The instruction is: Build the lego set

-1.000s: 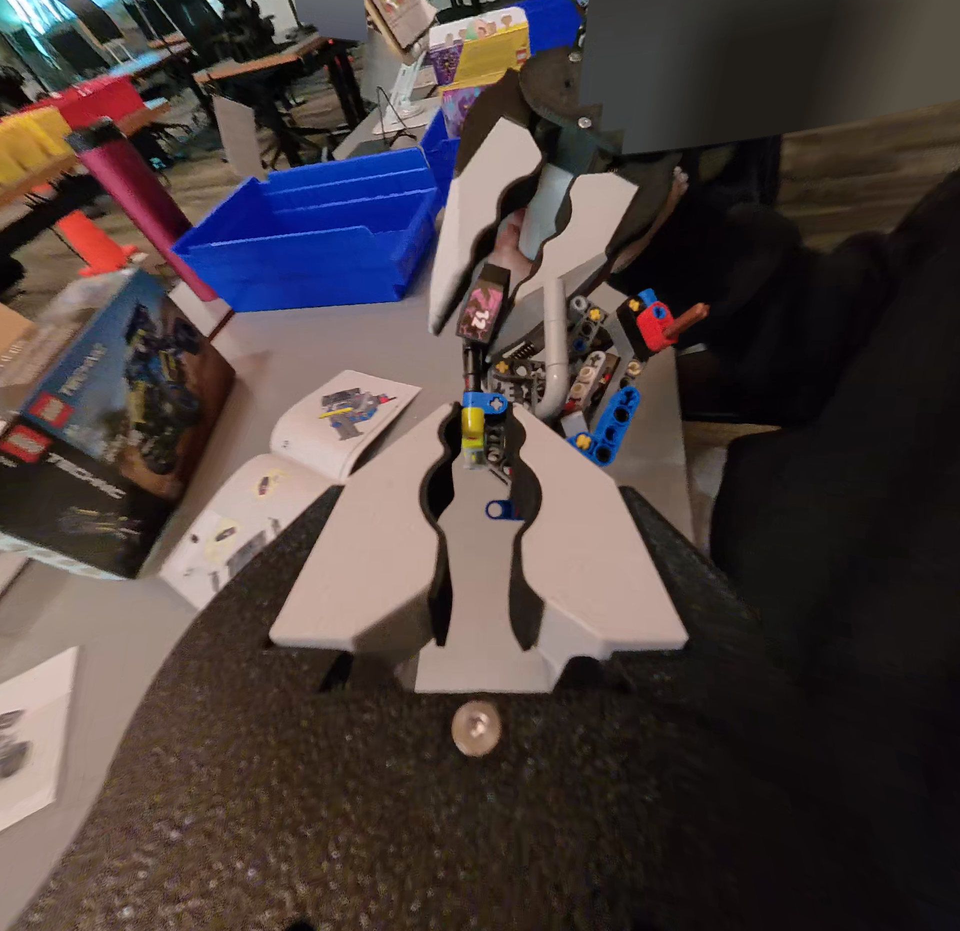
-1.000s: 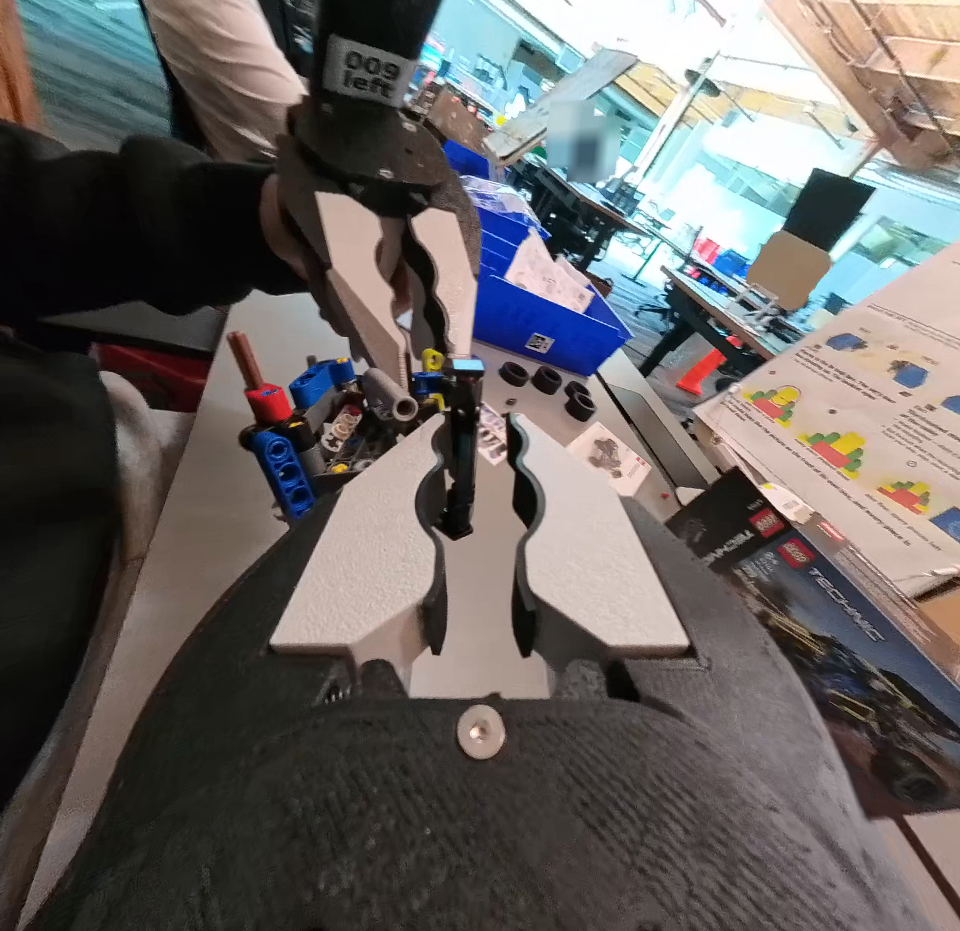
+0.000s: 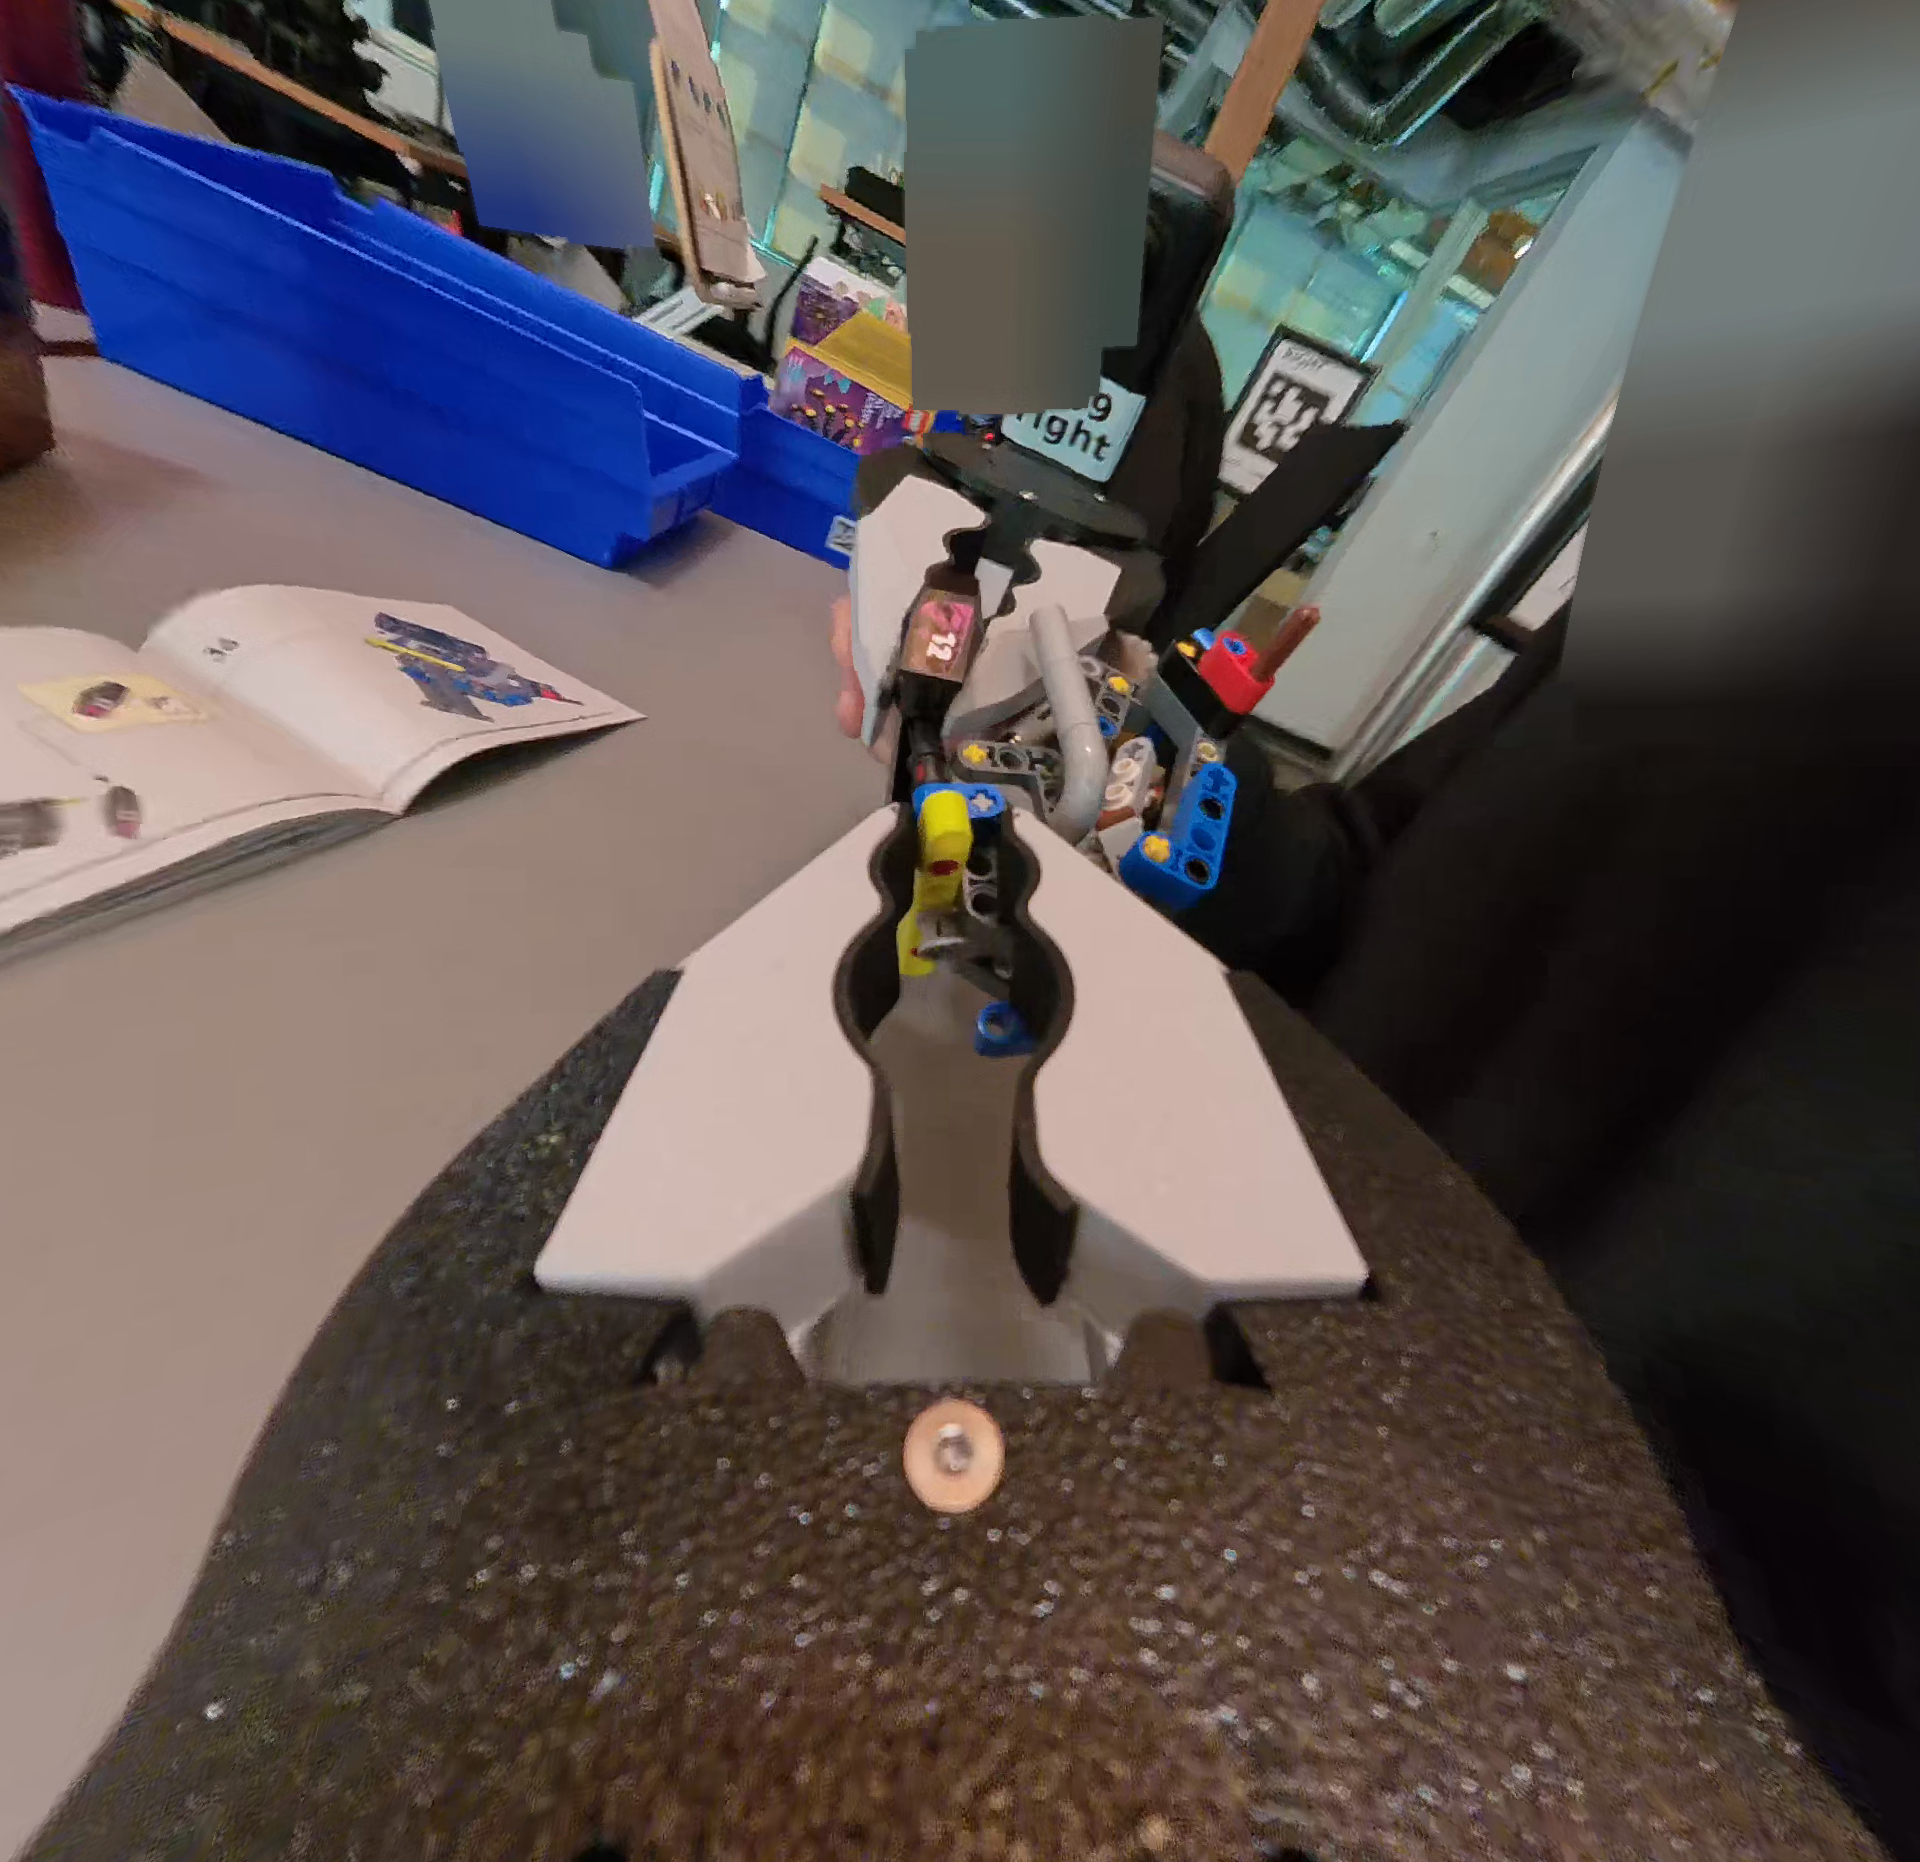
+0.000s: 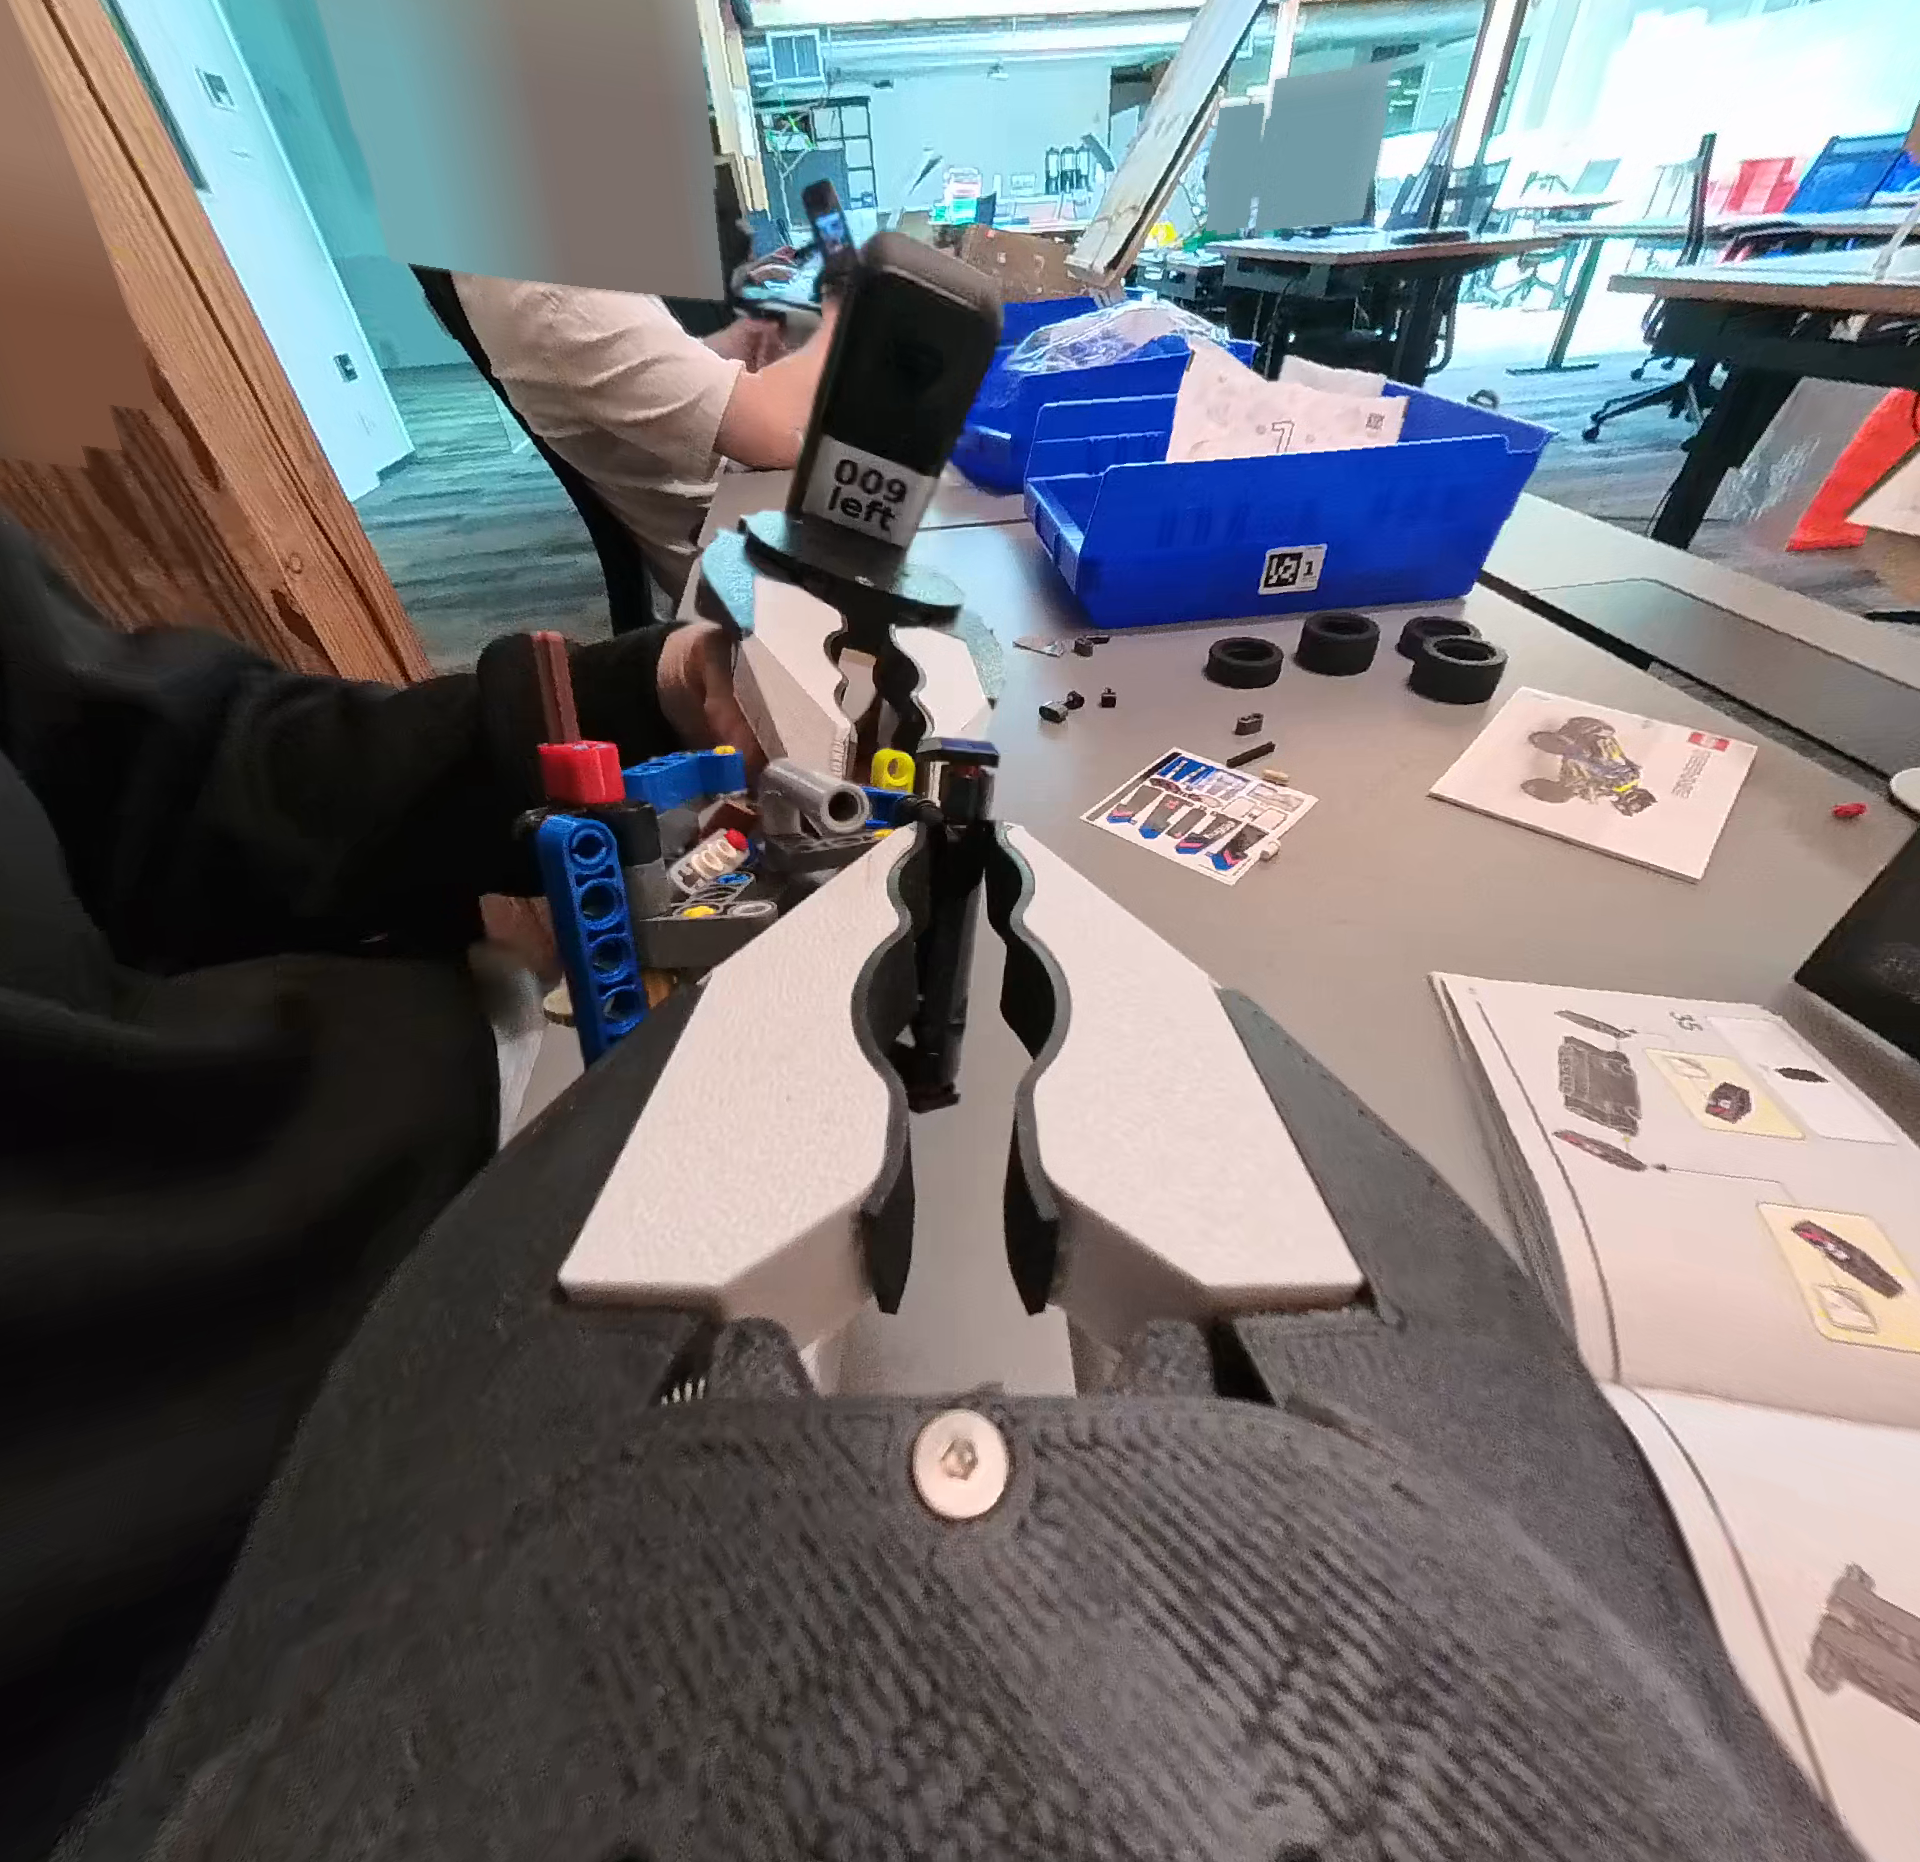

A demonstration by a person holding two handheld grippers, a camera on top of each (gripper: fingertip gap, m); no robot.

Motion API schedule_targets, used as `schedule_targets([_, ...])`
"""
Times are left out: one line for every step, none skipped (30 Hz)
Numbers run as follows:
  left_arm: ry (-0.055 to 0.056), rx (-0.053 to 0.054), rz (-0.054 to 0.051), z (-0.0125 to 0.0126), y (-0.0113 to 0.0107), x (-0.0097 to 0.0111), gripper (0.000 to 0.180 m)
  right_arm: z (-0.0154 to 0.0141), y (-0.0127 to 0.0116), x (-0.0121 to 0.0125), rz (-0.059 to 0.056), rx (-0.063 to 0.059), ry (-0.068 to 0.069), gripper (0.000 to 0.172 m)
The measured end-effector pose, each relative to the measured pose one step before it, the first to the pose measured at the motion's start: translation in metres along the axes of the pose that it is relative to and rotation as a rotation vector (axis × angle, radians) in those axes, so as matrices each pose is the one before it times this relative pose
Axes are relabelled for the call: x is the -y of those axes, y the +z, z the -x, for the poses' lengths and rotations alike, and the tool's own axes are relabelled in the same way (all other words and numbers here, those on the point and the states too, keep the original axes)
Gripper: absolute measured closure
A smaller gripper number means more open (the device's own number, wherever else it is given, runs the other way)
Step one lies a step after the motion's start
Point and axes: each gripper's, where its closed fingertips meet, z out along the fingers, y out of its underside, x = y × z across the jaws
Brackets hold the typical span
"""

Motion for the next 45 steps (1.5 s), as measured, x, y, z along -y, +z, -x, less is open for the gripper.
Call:
schedule_targets([0.0461,0.0352,0.0039,0.00174,-0.00246,-0.00073,0.168,-0.00012,0.00255,-0.00025,-0.0057,-0.0123,-0.0098,0.165])
schedule_targets([0.0496,0.0405,0.0083,0.00196,-0.00274,-0.00068,0.168,-0.00030,0.00226,-0.00053,-0.0059,-0.0141,0.0018,0.165])
schedule_targets([0.0490,0.0352,0.0121,0.00092,-0.00260,-0.00087,0.167,0.00044,0.00209,-0.00101,-0.0039,-0.0081,0.0104,0.165])
schedule_targets([0.0426,0.0285,0.0131,0.00008,-0.00248,-0.00067,0.167,0.00093,0.00173,-0.00075,-0.0070,-0.0043,0.0093,0.165])
schedule_targets([0.0311,0.0181,0.0133,-0.00061,-0.00239,-0.00066,0.167,0.00149,0.00143,-0.00037,-0.0101,-0.0010,0.0112,0.165])
schedule_targets([0.0173,0.0037,0.0108,-0.00185,-0.00253,-0.00044,0.166,0.00216,0.00110,-0.00034,-0.0098,0.0044,0.0109,0.165])
schedule_targets([0.0012,-0.0020,0.0047,-0.00141,-0.00265,0.00006,0.166,0.00192,0.00108,-0.00009,-0.0101,0.0042,0.0129,0.165])
schedule_targets([-0.0139,0.0042,-0.0015,0.00042,-0.00304,0.00052,0.166,0.00012,0.00095,0.00060,-0.0117,-0.0079,0.0127,0.165])
schedule_targets([-0.0220,0.0034,-0.0055,0.00103,-0.00361,0.00062,0.167,-0.00046,0.00111,0.00056,-0.0089,-0.0124,0.0048,0.165])
schedule_targets([-0.0260,0.0002,-0.0066,0.00088,-0.00388,0.00029,0.167,0.00028,0.00137,0.00113,-0.0079,-0.0092,-0.0059,0.165])
schedule_targets([-0.0321,0.0072,-0.0044,0.00186,-0.00385,-0.00022,0.166,-0.00028,0.00149,0.00157,-0.0073,-0.0179,-0.0124,0.165])
schedule_targets([-0.0283,0.0076,-0.0072,0.00109,-0.00352,0.00031,0.165,0.00035,0.00182,0.00110,-0.0016,-0.0178,-0.0089,0.165])
schedule_targets([-0.0120,-0.0066,-0.0128,-0.00242,-0.00278,0.00116,0.165,0.00326,0.00221,0.00113,-0.0020,-0.0021,-0.0055,0.165])
schedule_targets([-0.0021,-0.0045,-0.0142,-0.00362,-0.00220,0.00150,0.164,0.00501,0.00275,0.00166,-0.0095,0.0030,0.0013,0.165])
schedule_targets([-0.0033,0.0032,-0.0035,-0.00331,-0.00148,0.00028,0.162,0.00557,0.00345,0.00041,-0.0071,0.0003,0.0132,0.165])
schedule_targets([-0.0032,-0.0195,0.0174,-0.00688,-0.00116,-0.00228,0.167,0.00669,0.00345,-0.00012,-0.0079,0.0019,0.0146,0.165])
schedule_targets([-0.0142,-0.0040,0.0191,-0.00498,-0.00195,-0.00232,0.167,0.00674,0.00182,0.00048,-0.0138,-0.0035,0.0137,0.165])
schedule_targets([-0.0149,-0.0010,-0.0004,-0.00528,-0.00290,0.00014,0.167,0.00547,-0.00005,0.00011,-0.0077,-0.0137,0.0266,0.165])
schedule_targets([-0.0133,-0.0077,-0.0016,-0.00710,-0.00253,-0.00049,0.167,0.00682,-0.00089,-0.00037,-0.0061,-0.0089,0.0334,0.165])
schedule_targets([-0.0106,-0.0167,0.0045,-0.00876,-0.00220,-0.00239,0.167,0.00854,-0.00175,-0.00068,-0.0063,-0.0007,0.0428,0.165])
schedule_targets([-0.0162,-0.0227,0.0071,-0.00937,-0.00201,-0.00372,0.168,0.01016,-0.00237,-0.00278,0.0056,0.0122,0.0438,0.165])
schedule_targets([-0.0299,-0.0303,0.0202,-0.00982,-0.00139,-0.00627,0.168,0.01130,-0.00284,-0.00553,0.0256,0.0234,0.0369,0.164])
schedule_targets([-0.0268,-0.0274,0.0233,-0.00924,-0.00068,-0.00758,0.168,0.01123,-0.00300,-0.00606,0.0287,0.0239,0.0325,0.163])
schedule_targets([-0.0165,-0.0210,0.0116,-0.00868,0.00023,-0.00679,0.168,0.00938,-0.00241,-0.00594,0.0238,0.0103,0.0334,0.163])
schedule_targets([-0.0174,-0.0265,0.0047,-0.00916,0.00046,-0.00603,0.168,0.00906,-0.00196,-0.00523,0.0136,0.0082,0.0363,0.163])
schedule_targets([-0.0153,-0.0312,-0.0014,-0.00971,0.00006,-0.00512,0.168,0.01027,-0.00148,-0.00488,0.0082,0.0186,0.0441,0.162])
schedule_targets([-0.0207,-0.0265,-0.0051,-0.00863,-0.00003,-0.00467,0.168,0.00896,-0.00135,-0.00656,0.0196,0.0124,0.0424,0.162])
schedule_targets([-0.0229,-0.0240,-0.0026,-0.00815,0.00071,-0.00571,0.168,0.00773,-0.00132,-0.00703,0.0212,0.0037,0.0150,0.162])
schedule_targets([-0.0195,-0.0229,0.0032,-0.00812,0.00111,-0.00674,0.168,0.00820,-0.00128,-0.00748,0.0214,0.0016,-0.0097,0.162])
schedule_targets([-0.0122,-0.0134,0.0011,-0.00745,0.00125,-0.00647,0.168,0.00763,-0.00119,-0.00840,0.0267,-0.0049,-0.0052,0.162])
schedule_targets([-0.0101,-0.0095,0.0014,-0.00767,0.00177,-0.00625,0.168,0.00794,-0.00123,-0.00672,0.0129,-0.0043,-0.0032,0.162])
schedule_targets([-0.0111,-0.0010,0.0062,-0.00682,0.00222,-0.00620,0.168,0.00744,-0.00175,-0.00639,0.0097,-0.0025,0.0008,0.162])
schedule_targets([-0.0026,0.0182,0.0045,-0.00475,0.00286,-0.00517,0.168,0.00525,-0.00227,-0.00523,0.0020,-0.0155,0.0033,0.162])
schedule_targets([-0.0001,0.0306,-0.0018,-0.00324,0.00295,-0.00357,0.168,0.00213,-0.00275,-0.00334,-0.0102,-0.0413,-0.0098,0.163])
schedule_targets([-0.0017,0.0324,-0.0039,-0.00259,0.00284,-0.00276,0.168,0.00072,-0.00319,-0.00248,-0.0111,-0.0567,-0.0321,0.164])
schedule_targets([0.0008,0.0265,-0.0080,-0.00291,0.00261,-0.00207,0.168,0.00056,-0.00316,-0.00177,-0.0123,-0.0617,-0.0418,0.165])
schedule_targets([-0.0009,0.0165,-0.0162,-0.00336,0.00228,-0.00123,0.168,0.00098,-0.00344,0.00067,-0.0241,-0.0551,-0.0398,0.165])
schedule_targets([-0.0060,0.0076,-0.0138,-0.00322,0.00143,-0.00154,0.168,0.00188,-0.00286,-0.00013,-0.0193,-0.0398,-0.0354,0.165])
schedule_targets([-0.0053,0.0099,-0.0034,-0.00135,0.00083,-0.00270,0.168,0.00124,-0.00194,-0.00280,-0.0014,-0.0296,-0.0267,0.165])
schedule_targets([-0.0078,0.0093,0.0009,-0.00016,0.00065,-0.00302,0.168,0.00005,-0.00145,-0.00299,0.0001,-0.0262,-0.0146,0.164])
schedule_targets([-0.0141,0.0022,-0.0010,-0.00012,0.00056,-0.00211,0.168,0.00024,-0.00094,-0.00154,-0.0039,-0.0161,-0.0045,0.164])
schedule_targets([-0.0198,-0.0035,-0.0068,0.00004,0.00015,-0.00041,0.168,0.00016,-0.00040,-0.00046,-0.0039,-0.0074,-0.0041,0.165])
schedule_targets([-0.0146,-0.0018,-0.0050,0.00088,0.00007,-0.00008,0.168,-0.00056,0.00015,-0.00002,-0.0003,-0.0034,-0.0066,0.165])
schedule_targets([-0.0044,-0.0030,-0.0055,0.00129,-0.00017,0.00077,0.168,-0.00118,0.00080,0.00010,0.0022,0.0030,-0.0022,0.165])
schedule_targets([-0.0054,-0.0068,-0.0071,0.00126,-0.00041,0.00154,0.168,-0.00143,0.00110,0.00101,-0.0052,0.0146,0.0116,0.165])
